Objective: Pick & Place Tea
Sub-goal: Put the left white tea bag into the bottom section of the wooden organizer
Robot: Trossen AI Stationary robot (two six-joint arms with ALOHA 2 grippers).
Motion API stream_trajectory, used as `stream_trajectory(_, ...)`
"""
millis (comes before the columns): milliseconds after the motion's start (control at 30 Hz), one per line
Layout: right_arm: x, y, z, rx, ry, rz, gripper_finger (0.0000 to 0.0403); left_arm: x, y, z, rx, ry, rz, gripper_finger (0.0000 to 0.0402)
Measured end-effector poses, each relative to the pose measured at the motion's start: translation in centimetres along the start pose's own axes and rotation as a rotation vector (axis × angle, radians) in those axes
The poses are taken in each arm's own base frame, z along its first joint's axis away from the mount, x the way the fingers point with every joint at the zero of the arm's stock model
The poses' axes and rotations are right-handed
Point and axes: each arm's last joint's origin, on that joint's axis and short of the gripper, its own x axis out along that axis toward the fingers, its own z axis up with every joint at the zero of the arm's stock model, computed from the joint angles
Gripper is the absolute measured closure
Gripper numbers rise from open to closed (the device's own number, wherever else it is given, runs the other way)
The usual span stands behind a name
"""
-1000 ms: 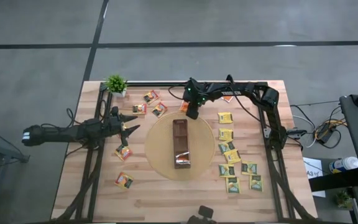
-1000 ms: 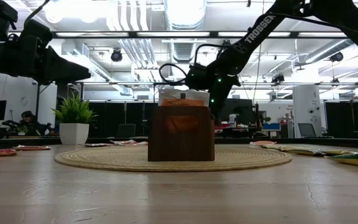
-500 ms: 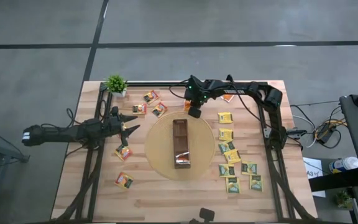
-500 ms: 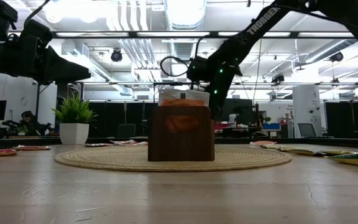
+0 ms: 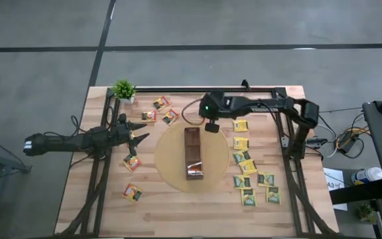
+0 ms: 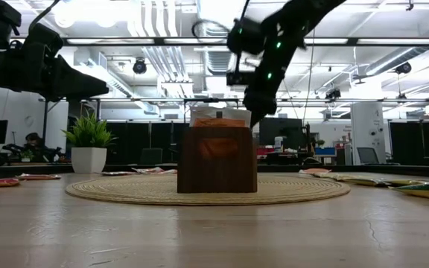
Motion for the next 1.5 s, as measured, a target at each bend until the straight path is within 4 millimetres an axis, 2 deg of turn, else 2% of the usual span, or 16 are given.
stream_trajectory(133, -2.3, 2.2, 0.0, -0.073, -0.051, -0.043, 0.039, 0.0, 0.0, 0.0, 0.0, 0.0, 0.0, 0.0199)
stream_trajectory(400, -5.3, 7.1, -0.2, -0.229, -0.18, -0.074, 0.039, 0.0, 0.0, 0.0, 0.0, 0.0, 0.001, 0.0199)
stream_trajectory(600, -6.2, 10.5, -0.7, -0.302, -0.242, -0.082, 0.039, 0.0, 0.0, 0.0, 0.0, 0.0, 0.001, 0.0199)
stream_trajectory(967, -8.0, 15.7, -1.8, -0.319, -0.379, -0.072, 0.039, 0.0, 0.0, 0.0, 0.0, 0.0, 0.0, 0.0199)
stream_trajectory(1133, -9.2, 17.5, -2.2, -0.307, -0.418, -0.087, 0.039, 0.0, 0.0, 0.0, 0.0, 0.0, 0.0, 0.0199)
stream_trajectory(1500, -10.4, 19.6, -3.6, -0.289, -0.441, -0.176, 0.039, 0.0, 0.0, 0.0, 0.0, -0.001, 0.0, 0.0199)
